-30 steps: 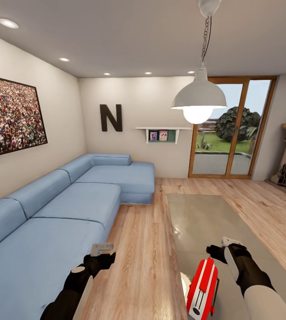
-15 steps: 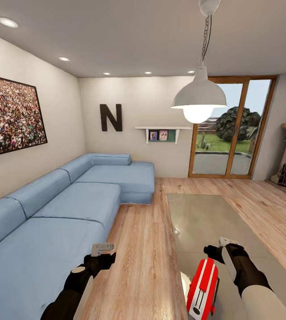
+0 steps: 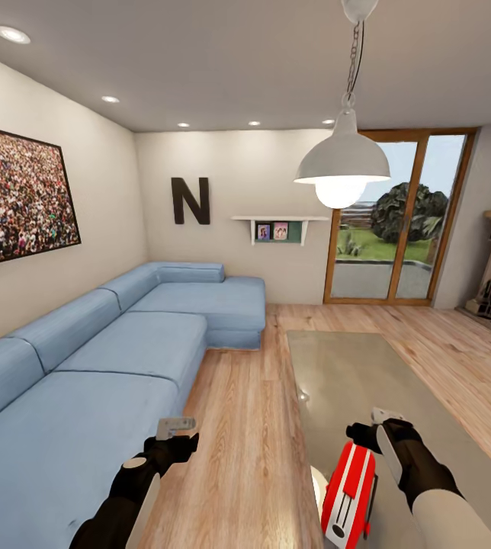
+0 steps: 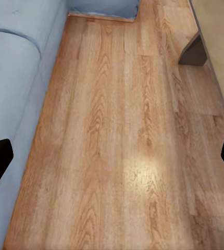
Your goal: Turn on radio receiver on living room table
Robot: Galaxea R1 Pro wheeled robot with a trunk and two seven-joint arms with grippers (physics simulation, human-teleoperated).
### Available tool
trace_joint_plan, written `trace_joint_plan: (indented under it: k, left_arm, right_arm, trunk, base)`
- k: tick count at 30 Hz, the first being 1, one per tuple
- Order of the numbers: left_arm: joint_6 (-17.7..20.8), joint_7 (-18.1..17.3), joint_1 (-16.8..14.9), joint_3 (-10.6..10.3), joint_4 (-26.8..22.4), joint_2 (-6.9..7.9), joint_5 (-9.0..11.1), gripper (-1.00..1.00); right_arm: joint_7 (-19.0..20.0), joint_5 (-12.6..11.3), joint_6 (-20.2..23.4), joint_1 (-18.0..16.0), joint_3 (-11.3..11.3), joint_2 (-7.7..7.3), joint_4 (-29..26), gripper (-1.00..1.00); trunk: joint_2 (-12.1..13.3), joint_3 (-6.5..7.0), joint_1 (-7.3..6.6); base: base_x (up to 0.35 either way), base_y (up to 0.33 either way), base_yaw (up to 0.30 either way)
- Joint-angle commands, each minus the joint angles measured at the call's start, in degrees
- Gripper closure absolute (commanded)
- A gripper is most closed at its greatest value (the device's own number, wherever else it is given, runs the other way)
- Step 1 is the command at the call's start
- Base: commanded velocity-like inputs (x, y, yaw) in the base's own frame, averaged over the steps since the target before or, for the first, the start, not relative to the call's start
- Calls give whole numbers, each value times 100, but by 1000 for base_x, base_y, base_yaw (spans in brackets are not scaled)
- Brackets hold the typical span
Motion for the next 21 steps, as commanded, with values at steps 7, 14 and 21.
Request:
trace_joint_plan:
  k: [7, 14, 21]
  left_arm:
    - [0, 0, 0, 10, 0, 7, 0, -100]
    - [-2, 0, 0, 13, 0, 9, 11, -100]
    - [-59, -23, 0, 9, -8, 2, 47, -100]
  right_arm:
    - [5, 2, -24, 0, -17, -2, 121, -100]
    - [7, 6, -26, 0, -18, -2, 126, -100]
    - [7, 9, -31, 0, -18, -2, 126, -100]
  trunk:
    - [0, 0, 0]
    - [0, 0, 0]
    - [0, 0, 0]
  base:
    - [0, 0, 0]
    - [0, 0, 0]
    - [0, 0, 0]
